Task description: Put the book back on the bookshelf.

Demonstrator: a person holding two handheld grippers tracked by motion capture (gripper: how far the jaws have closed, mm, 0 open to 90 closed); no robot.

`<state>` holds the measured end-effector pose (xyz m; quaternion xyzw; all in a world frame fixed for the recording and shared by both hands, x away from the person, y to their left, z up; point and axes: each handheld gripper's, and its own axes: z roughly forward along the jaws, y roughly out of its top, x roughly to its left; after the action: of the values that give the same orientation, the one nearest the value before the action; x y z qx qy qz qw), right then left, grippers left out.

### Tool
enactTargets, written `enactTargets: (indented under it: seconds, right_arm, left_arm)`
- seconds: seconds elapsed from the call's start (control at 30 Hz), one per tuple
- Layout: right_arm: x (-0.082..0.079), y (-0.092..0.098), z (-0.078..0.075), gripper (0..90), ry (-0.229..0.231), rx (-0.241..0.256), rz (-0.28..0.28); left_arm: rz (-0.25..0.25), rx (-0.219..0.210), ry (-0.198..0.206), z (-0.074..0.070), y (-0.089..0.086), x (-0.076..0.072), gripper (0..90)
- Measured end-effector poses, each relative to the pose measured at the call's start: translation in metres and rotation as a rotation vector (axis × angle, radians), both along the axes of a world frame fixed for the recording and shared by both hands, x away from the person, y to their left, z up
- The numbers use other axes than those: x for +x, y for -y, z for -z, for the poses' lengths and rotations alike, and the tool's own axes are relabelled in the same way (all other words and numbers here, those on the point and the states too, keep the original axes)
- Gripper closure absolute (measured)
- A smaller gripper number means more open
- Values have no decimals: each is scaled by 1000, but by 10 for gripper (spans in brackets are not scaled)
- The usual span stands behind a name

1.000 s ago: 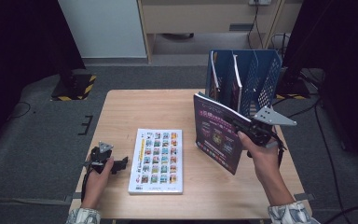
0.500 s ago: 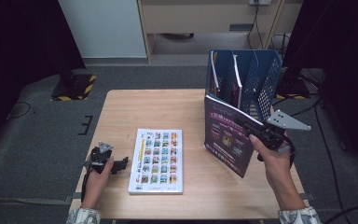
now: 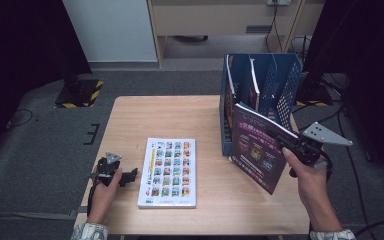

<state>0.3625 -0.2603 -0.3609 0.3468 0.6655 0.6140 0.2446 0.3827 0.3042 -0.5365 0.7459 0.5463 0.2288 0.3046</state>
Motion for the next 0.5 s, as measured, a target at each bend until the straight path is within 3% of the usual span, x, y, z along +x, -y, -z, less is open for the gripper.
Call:
enactTargets:
  seconds: [0.5]
  right_arm:
    - [-13,31,-7,840,5,3,57]
  left_arm:
    - [0,0,0,0,0,0,27]
